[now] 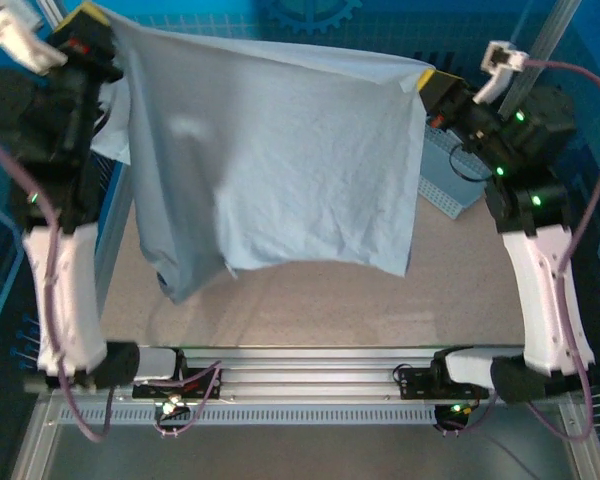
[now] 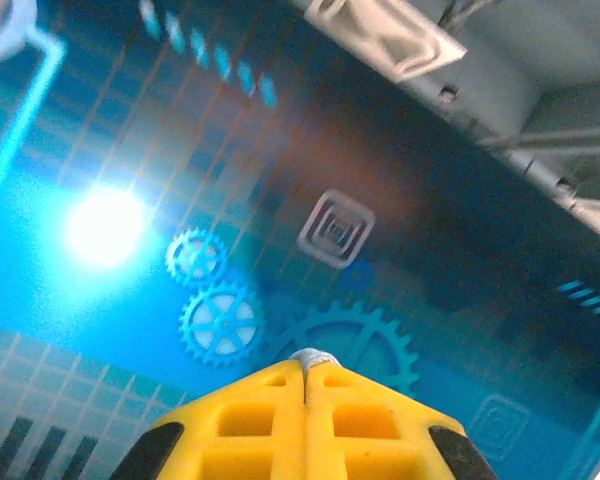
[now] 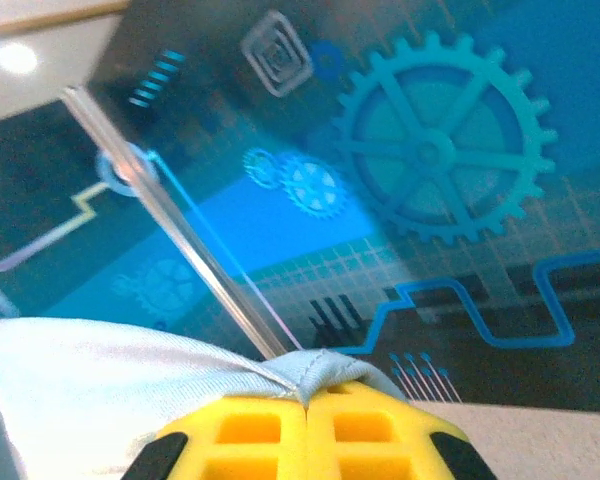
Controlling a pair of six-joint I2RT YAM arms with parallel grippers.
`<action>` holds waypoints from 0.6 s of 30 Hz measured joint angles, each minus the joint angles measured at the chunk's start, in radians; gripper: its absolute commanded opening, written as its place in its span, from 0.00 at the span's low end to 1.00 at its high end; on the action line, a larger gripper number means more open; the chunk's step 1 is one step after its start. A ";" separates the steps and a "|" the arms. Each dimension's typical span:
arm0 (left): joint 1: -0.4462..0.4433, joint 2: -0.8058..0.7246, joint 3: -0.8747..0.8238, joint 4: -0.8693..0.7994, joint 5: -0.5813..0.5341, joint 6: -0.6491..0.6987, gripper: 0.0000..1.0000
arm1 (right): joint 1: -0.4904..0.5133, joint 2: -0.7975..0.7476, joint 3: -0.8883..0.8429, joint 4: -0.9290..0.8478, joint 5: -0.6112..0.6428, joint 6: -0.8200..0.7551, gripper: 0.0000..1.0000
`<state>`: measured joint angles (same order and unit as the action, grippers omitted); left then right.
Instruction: Fold and stack the t-shirts
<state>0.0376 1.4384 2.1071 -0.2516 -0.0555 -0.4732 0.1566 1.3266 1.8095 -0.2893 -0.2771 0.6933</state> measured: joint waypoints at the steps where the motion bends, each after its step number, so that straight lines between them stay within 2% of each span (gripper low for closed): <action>1: 0.000 0.062 0.013 0.003 0.002 -0.003 0.00 | 0.000 0.045 0.015 -0.005 0.008 0.003 0.00; 7: -0.001 0.523 0.101 -0.031 0.047 -0.033 0.00 | -0.001 0.393 0.101 -0.072 0.050 0.003 0.00; 8: -0.001 0.610 0.138 -0.052 0.059 -0.034 0.00 | -0.003 0.473 0.139 -0.098 0.051 0.007 0.09; 9: -0.001 0.692 0.180 -0.075 0.070 -0.034 0.07 | -0.004 0.545 0.184 -0.128 0.052 0.012 0.23; 10: -0.001 0.758 0.225 -0.098 0.081 -0.033 0.22 | -0.006 0.611 0.234 -0.160 0.053 0.017 0.30; 12: -0.001 0.907 0.353 -0.159 0.106 -0.041 0.37 | -0.010 0.758 0.350 -0.234 0.062 0.024 0.40; 15: -0.005 1.039 0.496 -0.270 0.117 -0.040 0.58 | -0.012 0.883 0.425 -0.325 0.095 0.012 0.54; 18: -0.020 1.016 0.469 -0.369 0.087 -0.029 0.60 | -0.011 0.903 0.410 -0.401 0.123 0.003 0.57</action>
<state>0.0177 2.4546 2.5763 -0.6205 0.0315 -0.5018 0.1459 2.2292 2.2200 -0.6907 -0.1543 0.6960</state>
